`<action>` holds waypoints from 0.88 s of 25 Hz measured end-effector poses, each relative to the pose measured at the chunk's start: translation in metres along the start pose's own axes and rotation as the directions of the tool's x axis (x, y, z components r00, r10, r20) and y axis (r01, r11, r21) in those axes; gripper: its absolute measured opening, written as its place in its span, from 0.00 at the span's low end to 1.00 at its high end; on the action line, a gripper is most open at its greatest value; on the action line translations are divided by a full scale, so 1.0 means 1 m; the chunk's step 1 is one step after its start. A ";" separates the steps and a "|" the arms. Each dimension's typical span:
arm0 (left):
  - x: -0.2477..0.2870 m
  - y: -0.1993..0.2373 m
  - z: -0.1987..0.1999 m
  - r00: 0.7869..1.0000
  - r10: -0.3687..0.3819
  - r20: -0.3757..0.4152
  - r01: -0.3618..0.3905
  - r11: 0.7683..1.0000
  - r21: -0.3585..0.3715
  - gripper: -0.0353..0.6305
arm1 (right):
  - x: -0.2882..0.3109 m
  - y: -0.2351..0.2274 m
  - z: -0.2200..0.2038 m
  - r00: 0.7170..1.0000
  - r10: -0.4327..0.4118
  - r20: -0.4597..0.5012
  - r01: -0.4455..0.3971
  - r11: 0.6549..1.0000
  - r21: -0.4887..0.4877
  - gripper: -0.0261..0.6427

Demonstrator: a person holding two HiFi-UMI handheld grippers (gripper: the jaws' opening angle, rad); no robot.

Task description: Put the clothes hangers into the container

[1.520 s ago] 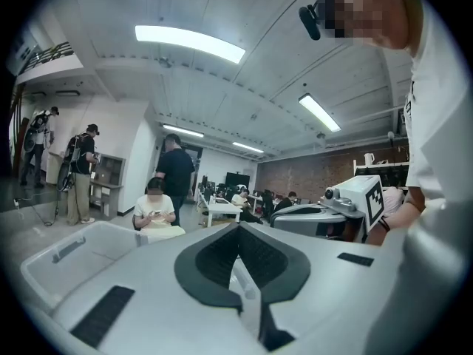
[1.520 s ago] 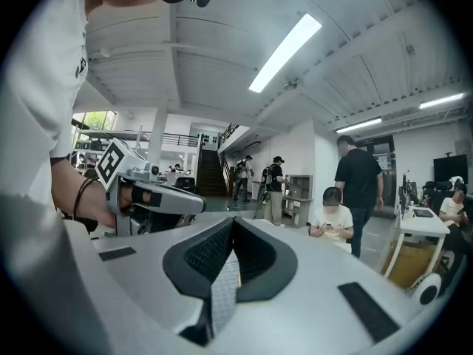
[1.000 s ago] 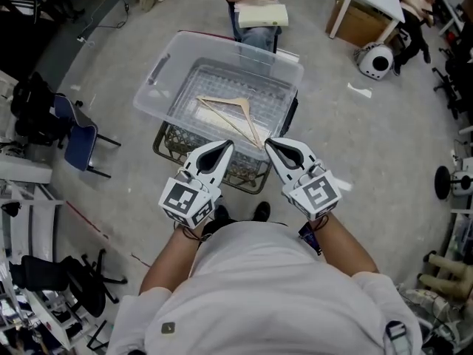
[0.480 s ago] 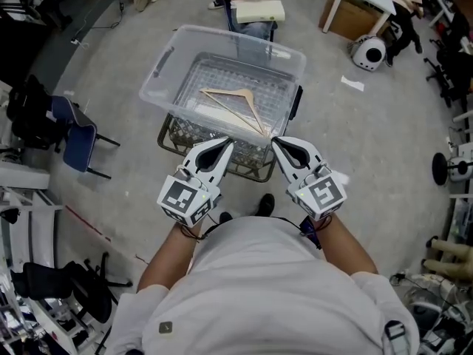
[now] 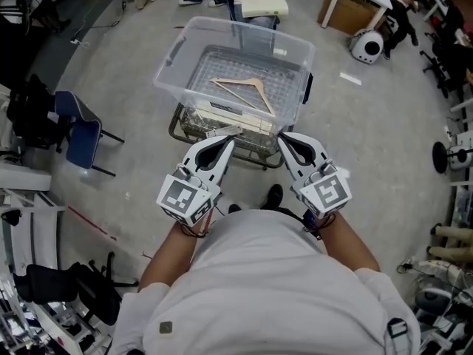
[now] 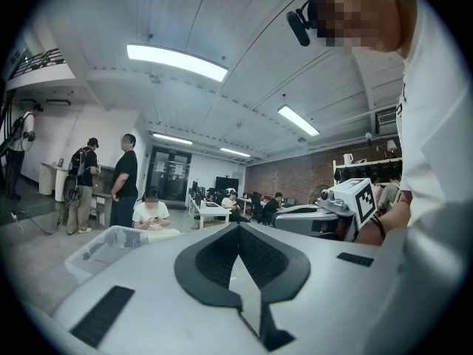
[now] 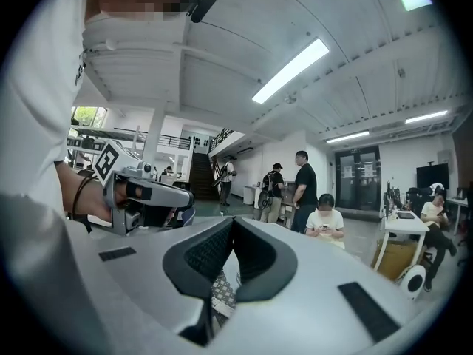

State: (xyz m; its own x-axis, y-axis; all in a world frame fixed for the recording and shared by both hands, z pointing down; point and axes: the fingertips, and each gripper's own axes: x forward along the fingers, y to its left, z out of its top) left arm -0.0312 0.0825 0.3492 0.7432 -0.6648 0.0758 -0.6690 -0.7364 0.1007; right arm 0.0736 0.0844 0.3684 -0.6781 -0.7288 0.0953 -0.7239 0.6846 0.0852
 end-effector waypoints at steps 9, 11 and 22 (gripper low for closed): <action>-0.058 0.000 -0.005 1.000 -0.009 0.005 0.009 1.000 -0.001 0.08 | -0.012 0.055 -0.001 0.999 -0.047 -0.005 0.047 0.999 0.013 0.07; -0.068 0.001 -0.008 1.000 -0.016 0.006 0.016 1.000 0.003 0.08 | -0.013 0.066 -0.002 0.998 -0.057 -0.013 0.057 0.998 0.032 0.07; -0.095 0.001 -0.005 0.999 -0.023 0.024 0.024 1.000 -0.003 0.08 | -0.018 0.092 0.006 0.998 -0.057 0.003 0.057 0.998 0.028 0.07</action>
State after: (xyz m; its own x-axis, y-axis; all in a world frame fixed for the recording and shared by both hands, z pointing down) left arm -0.1031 0.1455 0.3470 0.7582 -0.6502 0.0493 -0.6513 -0.7514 0.1058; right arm 0.0182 0.1607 0.3683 -0.6362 -0.7665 0.0878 -0.7644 0.6417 0.0630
